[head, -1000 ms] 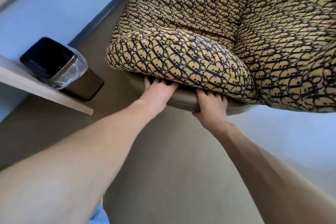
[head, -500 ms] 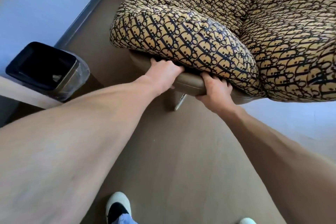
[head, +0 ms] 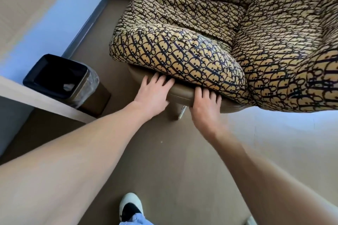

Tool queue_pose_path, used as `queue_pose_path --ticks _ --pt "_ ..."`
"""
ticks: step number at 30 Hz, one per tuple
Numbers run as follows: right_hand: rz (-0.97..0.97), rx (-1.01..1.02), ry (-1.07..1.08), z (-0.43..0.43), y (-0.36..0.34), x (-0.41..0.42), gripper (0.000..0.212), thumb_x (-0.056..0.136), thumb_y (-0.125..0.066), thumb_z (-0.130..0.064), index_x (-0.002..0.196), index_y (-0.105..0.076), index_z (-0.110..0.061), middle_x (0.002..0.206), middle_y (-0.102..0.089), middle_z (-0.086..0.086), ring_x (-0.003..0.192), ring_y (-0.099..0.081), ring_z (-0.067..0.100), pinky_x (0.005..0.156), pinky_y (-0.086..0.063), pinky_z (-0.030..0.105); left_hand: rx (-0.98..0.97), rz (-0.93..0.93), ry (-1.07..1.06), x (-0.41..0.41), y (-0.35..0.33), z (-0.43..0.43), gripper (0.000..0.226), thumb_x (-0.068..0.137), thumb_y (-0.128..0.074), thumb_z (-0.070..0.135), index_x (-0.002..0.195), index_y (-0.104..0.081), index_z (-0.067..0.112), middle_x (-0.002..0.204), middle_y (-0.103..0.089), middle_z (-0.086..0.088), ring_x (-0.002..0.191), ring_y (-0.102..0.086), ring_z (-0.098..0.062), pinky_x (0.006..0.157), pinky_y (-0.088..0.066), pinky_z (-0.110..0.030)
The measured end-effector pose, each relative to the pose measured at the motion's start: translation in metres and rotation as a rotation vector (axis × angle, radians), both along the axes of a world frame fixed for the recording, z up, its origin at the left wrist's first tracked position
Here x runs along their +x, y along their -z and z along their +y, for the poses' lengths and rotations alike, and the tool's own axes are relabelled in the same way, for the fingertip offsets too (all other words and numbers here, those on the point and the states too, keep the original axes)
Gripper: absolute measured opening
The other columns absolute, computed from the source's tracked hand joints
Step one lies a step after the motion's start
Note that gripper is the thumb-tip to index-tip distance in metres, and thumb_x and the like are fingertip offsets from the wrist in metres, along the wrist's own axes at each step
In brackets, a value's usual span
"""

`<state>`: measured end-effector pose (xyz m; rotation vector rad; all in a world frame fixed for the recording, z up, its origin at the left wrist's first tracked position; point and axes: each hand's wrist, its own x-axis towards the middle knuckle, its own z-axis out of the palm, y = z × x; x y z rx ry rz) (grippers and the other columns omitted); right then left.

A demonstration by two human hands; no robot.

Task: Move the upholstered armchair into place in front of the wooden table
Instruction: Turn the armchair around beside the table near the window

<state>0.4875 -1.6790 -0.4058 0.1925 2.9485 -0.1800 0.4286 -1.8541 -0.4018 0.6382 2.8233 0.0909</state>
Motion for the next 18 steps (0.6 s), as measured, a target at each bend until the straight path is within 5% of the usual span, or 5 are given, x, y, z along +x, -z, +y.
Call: queue_pose_path --ticks 5,10,13,18 --pt "-0.095 -0.032 -0.136 0.014 -0.026 0.039 0.082 0.095 -0.053 -0.022 0.158 -0.003 -0.008 0.168 -0.011 0.012 0.154 -0.010 0.035 0.123 -0.022 0.055 -0.114 -0.193 -0.073 0.021 -0.029 0.008 0.098 0.092 -0.068 0.036 0.161 0.000 0.023 0.171 -0.005 -0.006 0.156 0.001 -0.032 0.121 -0.022 -0.062" --pt "0.017 0.011 -0.345 0.076 -0.119 0.034 0.073 0.089 -0.056 -0.021 0.155 -0.025 -0.019 0.167 -0.019 0.010 0.155 -0.011 0.030 0.125 -0.013 0.054 -0.266 -0.025 -0.106 0.025 -0.096 0.038 0.064 0.091 -0.060 0.027 0.150 -0.035 0.027 0.160 -0.036 -0.009 0.150 -0.020 -0.043 0.119 -0.020 -0.064" --pt "0.200 0.098 -0.360 0.140 -0.201 0.021 0.066 0.087 -0.055 -0.022 0.150 -0.037 -0.022 0.164 -0.027 0.011 0.154 -0.016 0.032 0.123 -0.011 0.061 -0.205 0.000 -0.180 0.021 -0.152 0.080 0.066 0.092 -0.057 0.018 0.152 -0.035 0.030 0.165 -0.028 -0.009 0.151 -0.016 -0.042 0.119 -0.018 -0.067" --pt "0.348 0.207 0.047 0.319 -0.305 0.002 0.058 0.083 -0.060 -0.039 0.138 -0.046 -0.028 0.162 -0.028 0.009 0.152 -0.013 0.040 0.117 -0.011 0.069 -0.140 0.041 -0.197 0.014 -0.246 0.186 0.075 0.091 -0.058 0.023 0.157 -0.025 0.038 0.169 -0.020 -0.006 0.153 -0.014 -0.040 0.119 -0.017 -0.070"
